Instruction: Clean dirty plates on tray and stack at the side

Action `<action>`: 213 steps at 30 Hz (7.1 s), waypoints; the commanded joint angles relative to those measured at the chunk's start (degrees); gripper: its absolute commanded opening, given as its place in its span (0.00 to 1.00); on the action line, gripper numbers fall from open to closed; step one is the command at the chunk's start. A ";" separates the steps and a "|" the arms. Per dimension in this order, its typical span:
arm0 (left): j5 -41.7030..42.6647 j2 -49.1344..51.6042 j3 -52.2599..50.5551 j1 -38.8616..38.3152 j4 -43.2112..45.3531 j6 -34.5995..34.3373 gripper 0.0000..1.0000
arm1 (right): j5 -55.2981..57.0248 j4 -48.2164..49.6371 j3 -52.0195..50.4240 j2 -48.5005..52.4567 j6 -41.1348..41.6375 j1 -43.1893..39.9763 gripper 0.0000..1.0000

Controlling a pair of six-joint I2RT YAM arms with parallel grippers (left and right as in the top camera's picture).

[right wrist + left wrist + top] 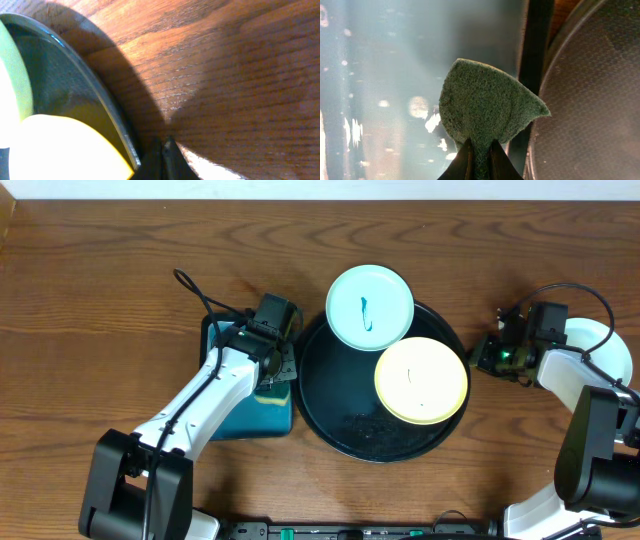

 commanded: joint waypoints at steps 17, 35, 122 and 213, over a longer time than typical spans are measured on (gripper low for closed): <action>-0.52 0.17 -0.61 0.09 -0.17 0.96 0.07 | -2.38 -16.41 1.95 -11.93 -7.74 2.01 0.33; -0.52 0.17 -0.61 0.09 -0.20 0.96 0.07 | 16.61 -16.85 1.86 -11.96 -13.97 15.34 0.35; -0.50 0.17 -0.61 0.09 -0.20 0.96 0.08 | 7.19 -17.99 -1.16 -9.70 -8.46 18.34 0.30; 3.13 -3.41 -0.61 -0.09 -0.17 3.98 0.07 | 5.09 -11.67 -7.34 -9.68 2.86 21.97 0.01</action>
